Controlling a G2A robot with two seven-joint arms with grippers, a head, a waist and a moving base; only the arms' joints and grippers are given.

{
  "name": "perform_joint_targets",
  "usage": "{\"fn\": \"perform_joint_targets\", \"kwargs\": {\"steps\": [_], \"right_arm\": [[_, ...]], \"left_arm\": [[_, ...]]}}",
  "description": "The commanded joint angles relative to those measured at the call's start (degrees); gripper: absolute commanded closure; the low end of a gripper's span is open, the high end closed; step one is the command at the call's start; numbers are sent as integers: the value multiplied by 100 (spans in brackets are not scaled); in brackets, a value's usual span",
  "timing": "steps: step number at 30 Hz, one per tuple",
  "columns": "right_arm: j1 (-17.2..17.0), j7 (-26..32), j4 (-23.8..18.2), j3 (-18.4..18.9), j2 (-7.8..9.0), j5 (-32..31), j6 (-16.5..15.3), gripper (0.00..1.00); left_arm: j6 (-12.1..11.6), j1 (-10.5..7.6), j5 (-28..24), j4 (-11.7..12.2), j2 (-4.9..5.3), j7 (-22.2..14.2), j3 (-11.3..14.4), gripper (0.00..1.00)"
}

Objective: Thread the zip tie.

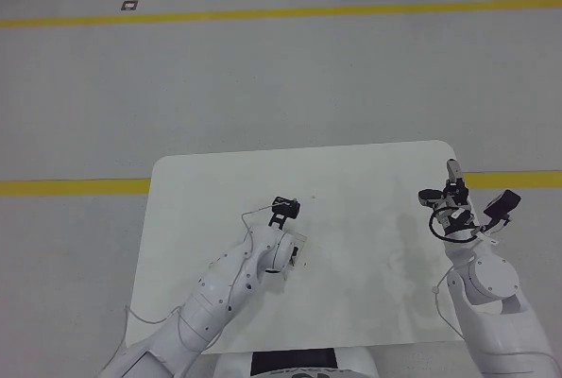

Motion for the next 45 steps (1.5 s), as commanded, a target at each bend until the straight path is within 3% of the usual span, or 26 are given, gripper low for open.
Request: {"fn": "perform_joint_targets", "kwargs": {"steps": [1,7,13,17,25,38,45], "right_arm": [[0,0,0,0,0,0,0,0],[0,0,0,0,0,0,0,0],[0,0,0,0,0,0,0,0],[0,0,0,0,0,0,0,0],[0,0,0,0,0,0,0,0],[0,0,0,0,0,0,0,0],[0,0,0,0,0,0,0,0]], "left_arm": [[0,-7,-1,11,-3,-1,2,90],[0,-34,-34,105,-15,-1,7,100],[0,-60,-40,105,-26,-15,12,100],[0,65,102,-210,4,-95,-65,100],[-6,540,564,-1152,124,-359,-267,100],[-138,710,493,-1414,186,-321,-392,100],[-194,917,654,-1831,258,-418,-522,100]]}}
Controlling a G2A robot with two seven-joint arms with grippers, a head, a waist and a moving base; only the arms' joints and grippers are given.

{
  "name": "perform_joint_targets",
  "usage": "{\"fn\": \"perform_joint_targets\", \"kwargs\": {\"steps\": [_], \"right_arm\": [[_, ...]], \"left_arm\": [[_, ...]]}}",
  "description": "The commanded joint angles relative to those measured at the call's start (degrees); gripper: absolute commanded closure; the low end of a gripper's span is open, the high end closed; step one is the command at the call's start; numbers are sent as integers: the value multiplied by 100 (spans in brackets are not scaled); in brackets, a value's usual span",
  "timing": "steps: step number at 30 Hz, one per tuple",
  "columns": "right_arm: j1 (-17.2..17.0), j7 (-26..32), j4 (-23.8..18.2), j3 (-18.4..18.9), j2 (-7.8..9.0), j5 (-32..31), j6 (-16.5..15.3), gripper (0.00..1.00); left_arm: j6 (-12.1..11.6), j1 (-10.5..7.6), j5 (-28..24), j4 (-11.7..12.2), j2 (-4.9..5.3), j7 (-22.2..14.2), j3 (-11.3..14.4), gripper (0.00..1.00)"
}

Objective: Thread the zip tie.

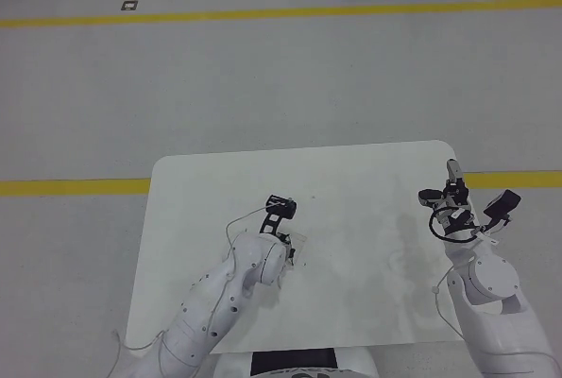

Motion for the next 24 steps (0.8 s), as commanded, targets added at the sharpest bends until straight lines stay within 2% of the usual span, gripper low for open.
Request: {"fn": "perform_joint_targets", "kwargs": {"steps": [1,6,10,12,14,17,18,21,22,24], "right_arm": [[0,0,0,0,0,0,0,0],[0,0,0,0,0,0,0,0],[0,0,0,0,0,0,0,0],[0,0,0,0,0,0,0,0],[0,0,0,0,0,0,0,0],[0,0,0,0,0,0,0,0],[0,0,0,0,0,0,0,0],[0,0,0,0,0,0,0,0],[0,0,0,0,0,0,0,0],[0,0,0,0,0,0,0,0]], "left_arm": [[-8,106,100,-174,30,-62,-48,100],[-108,369,187,-618,103,-143,-222,100],[-390,602,-69,-992,169,-96,-470,100],[-751,720,-408,-1158,212,-31,-646,100],[-957,824,-619,-1229,254,63,-846,100],[-1403,993,-1099,-1324,320,272,-1163,100],[-1685,1069,-1389,-1347,350,390,-1308,100],[-2266,1245,-1940,-1354,426,599,-1682,100],[-2534,1319,-2261,-1314,462,678,-1895,100],[-3043,1405,-2694,-1235,519,771,-2159,100]]}}
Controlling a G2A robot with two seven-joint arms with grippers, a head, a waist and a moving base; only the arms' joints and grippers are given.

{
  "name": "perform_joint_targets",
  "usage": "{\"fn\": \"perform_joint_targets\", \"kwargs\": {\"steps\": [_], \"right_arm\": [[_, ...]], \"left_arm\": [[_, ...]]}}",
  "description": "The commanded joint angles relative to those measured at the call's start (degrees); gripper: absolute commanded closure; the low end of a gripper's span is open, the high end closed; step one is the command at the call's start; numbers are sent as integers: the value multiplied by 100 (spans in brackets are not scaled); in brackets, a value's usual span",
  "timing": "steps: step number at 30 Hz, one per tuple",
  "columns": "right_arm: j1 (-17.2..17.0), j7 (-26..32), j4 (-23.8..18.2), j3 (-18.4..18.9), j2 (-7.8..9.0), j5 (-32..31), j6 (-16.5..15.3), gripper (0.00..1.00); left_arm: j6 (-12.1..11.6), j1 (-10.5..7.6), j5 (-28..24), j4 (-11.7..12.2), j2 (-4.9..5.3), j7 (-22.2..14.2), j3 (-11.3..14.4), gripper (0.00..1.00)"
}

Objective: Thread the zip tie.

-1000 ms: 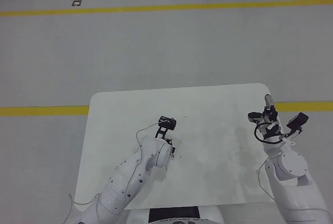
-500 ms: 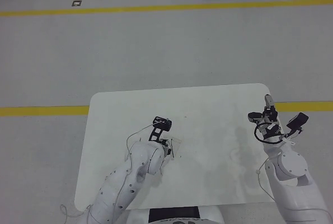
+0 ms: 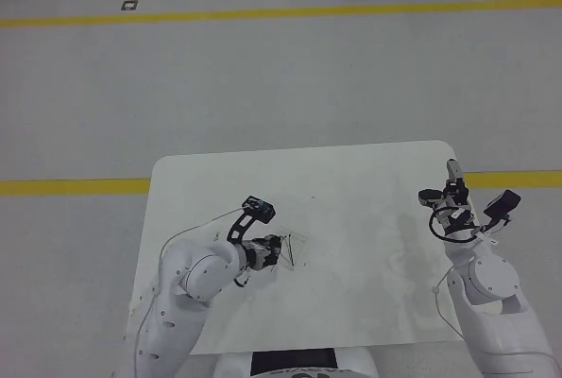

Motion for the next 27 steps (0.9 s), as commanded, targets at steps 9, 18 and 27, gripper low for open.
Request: {"fn": "perform_joint_targets", "kwargs": {"steps": [9,18,27], "right_arm": [[0,0,0,0,0,0,0,0],[0,0,0,0,0,0,0,0],[0,0,0,0,0,0,0,0]], "left_arm": [[-981,14,-2104,498,400,-37,-732,100],[-981,-73,-2351,587,820,339,-492,100],[-941,-32,-2135,616,852,528,-563,100]]}}
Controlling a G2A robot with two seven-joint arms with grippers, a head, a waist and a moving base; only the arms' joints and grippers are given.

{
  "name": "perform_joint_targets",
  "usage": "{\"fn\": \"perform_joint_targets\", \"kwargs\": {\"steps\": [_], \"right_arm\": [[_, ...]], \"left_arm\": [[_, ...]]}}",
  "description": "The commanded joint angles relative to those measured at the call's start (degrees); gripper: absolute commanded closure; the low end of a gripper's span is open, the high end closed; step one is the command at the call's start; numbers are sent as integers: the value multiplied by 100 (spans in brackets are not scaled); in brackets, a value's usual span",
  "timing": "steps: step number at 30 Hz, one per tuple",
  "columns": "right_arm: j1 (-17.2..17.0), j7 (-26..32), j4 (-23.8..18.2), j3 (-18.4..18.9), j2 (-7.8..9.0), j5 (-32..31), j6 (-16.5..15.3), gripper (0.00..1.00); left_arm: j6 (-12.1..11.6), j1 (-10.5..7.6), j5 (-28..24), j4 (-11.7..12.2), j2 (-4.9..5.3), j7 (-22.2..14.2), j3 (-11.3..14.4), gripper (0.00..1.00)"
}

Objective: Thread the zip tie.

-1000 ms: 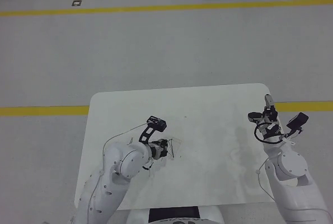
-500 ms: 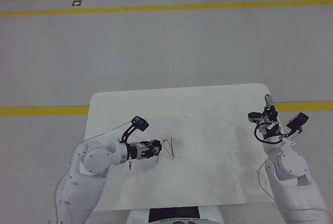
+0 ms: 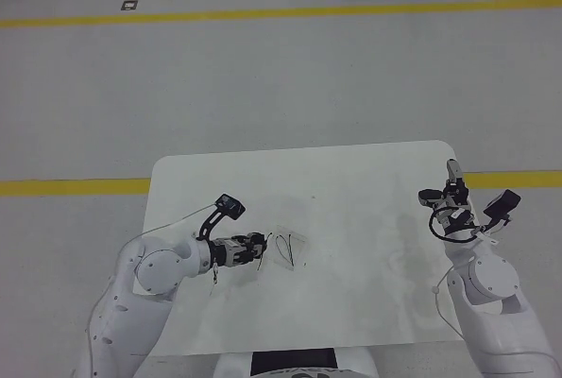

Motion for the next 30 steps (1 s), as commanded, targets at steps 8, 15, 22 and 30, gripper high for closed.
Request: {"fn": "perform_joint_targets", "kwargs": {"steps": [8,15,22,30], "right_arm": [[0,0,0,0,0,0,0,0],[0,0,0,0,0,0,0,0],[4,10,-7,-4,0,-22,-2,0],[274,943,-728,-556,42,-1458,597,0]], "left_arm": [[-40,4,968,-278,130,455,183,100],[-40,84,1792,-577,517,1223,461,100],[-40,47,1922,-534,782,1644,620,100],[-40,47,1922,-534,782,1644,620,100]]}}
